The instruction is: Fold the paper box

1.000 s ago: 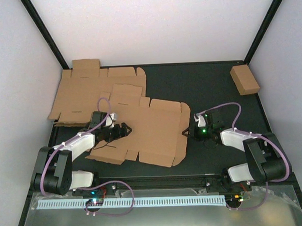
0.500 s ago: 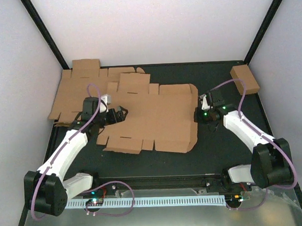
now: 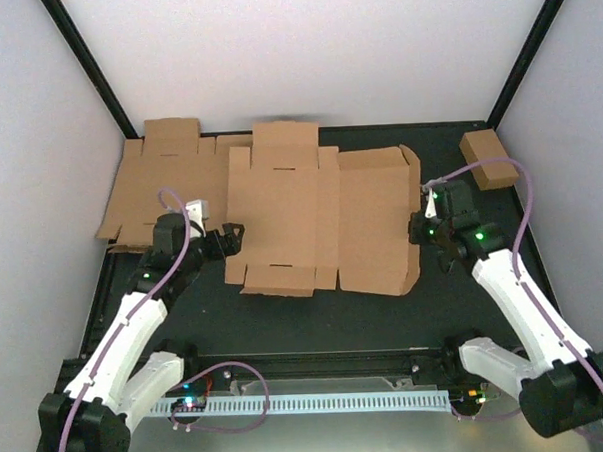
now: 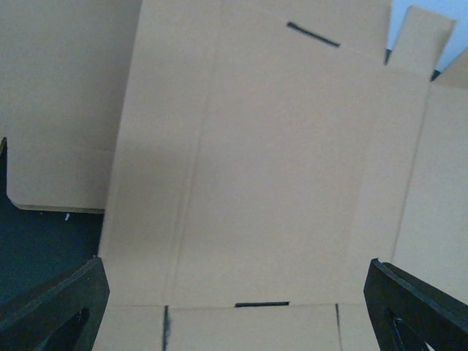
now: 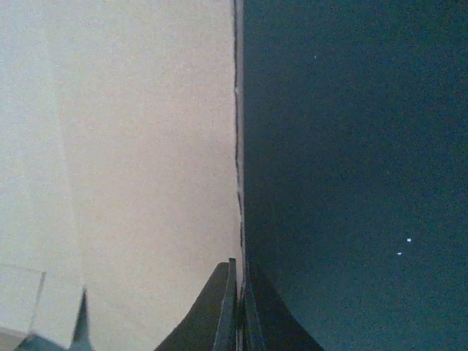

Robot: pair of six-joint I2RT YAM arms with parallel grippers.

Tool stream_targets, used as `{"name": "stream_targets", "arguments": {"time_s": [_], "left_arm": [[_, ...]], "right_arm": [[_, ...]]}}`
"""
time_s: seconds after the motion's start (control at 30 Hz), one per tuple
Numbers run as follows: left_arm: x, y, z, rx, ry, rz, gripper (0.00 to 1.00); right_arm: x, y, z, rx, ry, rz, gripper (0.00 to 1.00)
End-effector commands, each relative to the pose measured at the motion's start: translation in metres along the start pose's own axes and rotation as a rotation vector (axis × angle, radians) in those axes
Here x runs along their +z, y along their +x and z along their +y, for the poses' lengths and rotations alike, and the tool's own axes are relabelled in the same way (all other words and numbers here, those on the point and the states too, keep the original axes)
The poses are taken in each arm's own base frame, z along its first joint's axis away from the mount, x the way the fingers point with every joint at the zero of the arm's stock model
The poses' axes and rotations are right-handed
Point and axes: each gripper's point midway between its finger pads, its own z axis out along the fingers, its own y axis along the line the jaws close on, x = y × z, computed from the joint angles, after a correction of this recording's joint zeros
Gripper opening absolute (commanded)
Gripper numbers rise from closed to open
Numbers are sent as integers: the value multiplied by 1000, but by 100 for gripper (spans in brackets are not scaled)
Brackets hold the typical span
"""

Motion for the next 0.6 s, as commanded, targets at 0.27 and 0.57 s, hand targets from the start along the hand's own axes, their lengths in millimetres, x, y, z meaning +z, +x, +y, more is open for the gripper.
{"name": "stream_targets", "arguments": {"time_s": [0.27, 0.57], "left_arm": [[33, 3, 34, -37, -149, 166, 99], [75, -1, 48, -14, -177, 191, 97]], "right_arm": [[-40, -23, 13, -96, -74, -148, 5], [-42, -9, 20, -94, -149, -193, 5]]}}
